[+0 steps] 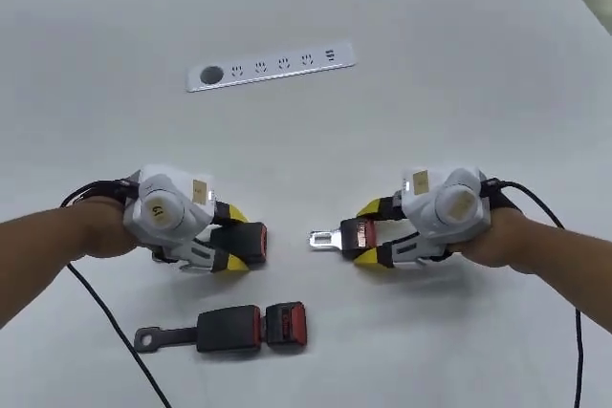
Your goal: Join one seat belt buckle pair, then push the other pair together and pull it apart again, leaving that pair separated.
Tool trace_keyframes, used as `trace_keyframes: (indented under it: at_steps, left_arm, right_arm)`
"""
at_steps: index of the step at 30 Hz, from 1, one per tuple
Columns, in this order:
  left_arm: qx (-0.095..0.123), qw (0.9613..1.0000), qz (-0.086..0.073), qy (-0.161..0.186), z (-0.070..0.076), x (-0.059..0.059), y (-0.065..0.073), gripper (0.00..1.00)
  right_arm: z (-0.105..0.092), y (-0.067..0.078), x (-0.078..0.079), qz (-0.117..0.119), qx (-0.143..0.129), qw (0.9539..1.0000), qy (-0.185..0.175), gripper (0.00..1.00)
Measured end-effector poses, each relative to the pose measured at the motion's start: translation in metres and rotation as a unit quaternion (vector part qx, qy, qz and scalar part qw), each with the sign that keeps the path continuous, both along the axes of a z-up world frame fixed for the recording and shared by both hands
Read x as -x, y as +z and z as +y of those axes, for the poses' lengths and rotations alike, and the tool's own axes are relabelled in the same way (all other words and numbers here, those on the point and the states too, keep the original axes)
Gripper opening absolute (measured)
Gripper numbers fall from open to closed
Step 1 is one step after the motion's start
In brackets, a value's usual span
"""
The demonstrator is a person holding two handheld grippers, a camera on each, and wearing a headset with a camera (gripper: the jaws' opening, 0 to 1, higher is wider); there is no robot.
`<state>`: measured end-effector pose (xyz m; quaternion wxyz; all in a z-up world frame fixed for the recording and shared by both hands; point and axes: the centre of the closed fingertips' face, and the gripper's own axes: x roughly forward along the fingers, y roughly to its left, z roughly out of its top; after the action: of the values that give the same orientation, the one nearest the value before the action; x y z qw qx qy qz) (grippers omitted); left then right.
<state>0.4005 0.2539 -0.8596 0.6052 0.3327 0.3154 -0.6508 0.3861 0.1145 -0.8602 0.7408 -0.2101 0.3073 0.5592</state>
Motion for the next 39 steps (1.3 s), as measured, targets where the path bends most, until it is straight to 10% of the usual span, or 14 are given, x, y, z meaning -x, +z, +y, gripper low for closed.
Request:
trace_keyframes:
  at_steps: [35,39]
  left_arm:
    - [-0.030,0.9995,0.003,0.008,-0.001,-0.001,-0.001,0.37]
    - [-0.060,0.9976,-0.015,0.029,0.000,-0.005,0.000,0.51]
  right_arm:
    - [-0.047,-0.003,0.008,0.002,0.007,0.9998,-0.017,0.38]
    - [-0.044,0.007,0.011,-0.006,-0.016,0.9994,-0.031,0.61]
